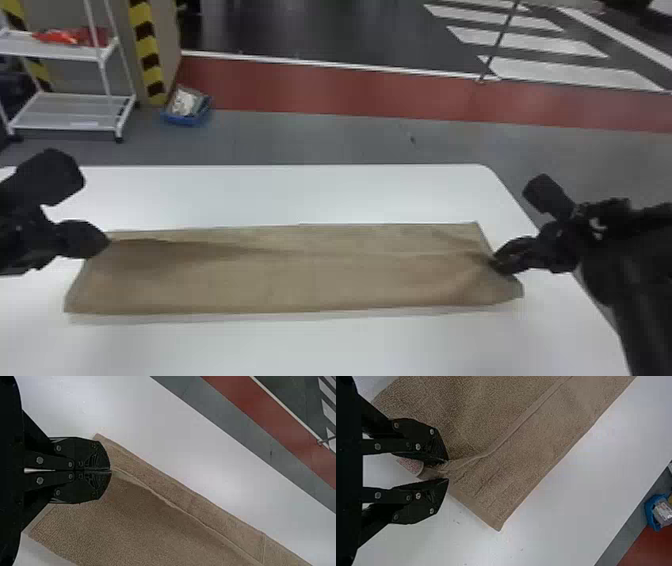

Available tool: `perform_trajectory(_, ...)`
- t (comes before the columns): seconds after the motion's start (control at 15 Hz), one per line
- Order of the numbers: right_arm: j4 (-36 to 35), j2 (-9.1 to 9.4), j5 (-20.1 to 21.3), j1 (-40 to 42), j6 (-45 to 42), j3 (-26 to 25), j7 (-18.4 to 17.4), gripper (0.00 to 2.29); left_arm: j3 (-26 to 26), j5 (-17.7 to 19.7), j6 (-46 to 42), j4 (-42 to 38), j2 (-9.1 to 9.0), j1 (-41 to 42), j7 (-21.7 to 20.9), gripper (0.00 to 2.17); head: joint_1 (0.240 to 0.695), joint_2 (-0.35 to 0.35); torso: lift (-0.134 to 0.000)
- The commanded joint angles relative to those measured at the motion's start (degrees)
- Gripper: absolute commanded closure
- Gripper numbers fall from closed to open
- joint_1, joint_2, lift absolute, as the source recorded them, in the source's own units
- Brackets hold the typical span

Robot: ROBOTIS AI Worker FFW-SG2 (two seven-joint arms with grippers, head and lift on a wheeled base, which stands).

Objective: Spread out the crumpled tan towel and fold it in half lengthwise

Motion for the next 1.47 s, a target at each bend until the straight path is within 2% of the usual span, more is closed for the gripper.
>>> perform_trajectory(0.0,-1.0,0.13,-0.5,0.1,0.2,-0.7,0.3,0.88,0.1,0.0,-0.2,0.0,0.11,0.0,-0.1,1.42,0.695,-0.207,-0.124)
perform_trajectory(0.13,-1.6,0.13,-1.2,0.2,0.6,-1.2,0.3,0.94,0.1,0.0,-0.3,0.0,0.11,0.0,0.0,1.42,0.695,-0.205,-0.124)
perform_trajectory(0.2,-2.1,0.13,-2.0,0.3,0.4,-1.8,0.3,1.15,0.2,0.0,-0.3,0.0,0.11,0.0,0.0,1.42,0.695,-0.204,-0.124)
perform_trajectory(0.33,-2.9,0.13,-3.0,0.9,0.2,-2.1,0.3,1.38,0.2,0.0,-0.5,0.0,0.11,0.0,0.0,1.42,0.695,-0.205,-0.124)
perform_trajectory(0.53,-5.6,0.13,-6.3,1.6,0.4,-3.5,0.3,1.42,0.6,0.2,-0.5,-0.1,0.11,-0.1,-0.2,1.42,0.695,-0.204,-0.124)
perform_trajectory(0.73,-9.1,-0.75,-9.9,2.2,1.6,-5.6,0.3,1.42,0.8,0.2,-0.5,-1.1,0.99,-0.6,-1.1,1.42,0.695,-0.198,-0.124)
perform_trajectory(0.87,-9.0,-0.92,-9.1,1.5,2.5,-4.9,0.3,1.42,0.3,-0.6,-0.3,-0.4,1.16,-1.8,-1.7,1.42,0.695,-0.198,-0.124)
perform_trajectory(1.07,-7.1,-0.22,-7.9,-0.9,2.5,-3.7,0.3,1.42,-0.5,-3.0,-0.5,1.0,0.9,-2.6,-1.8,1.42,0.695,-0.195,-0.124)
perform_trajectory(1.2,-5.8,-0.04,-6.6,-2.2,2.5,-2.3,0.3,1.42,-0.5,-3.0,-0.3,1.7,1.25,-2.9,-2.3,1.42,0.695,-0.188,-0.124)
perform_trajectory(1.4,-4.9,1.36,-4.4,-3.9,2.5,-0.4,0.3,1.42,-0.6,-3.1,-0.5,2.9,1.34,-2.9,-2.2,1.42,0.695,-0.172,-0.124)
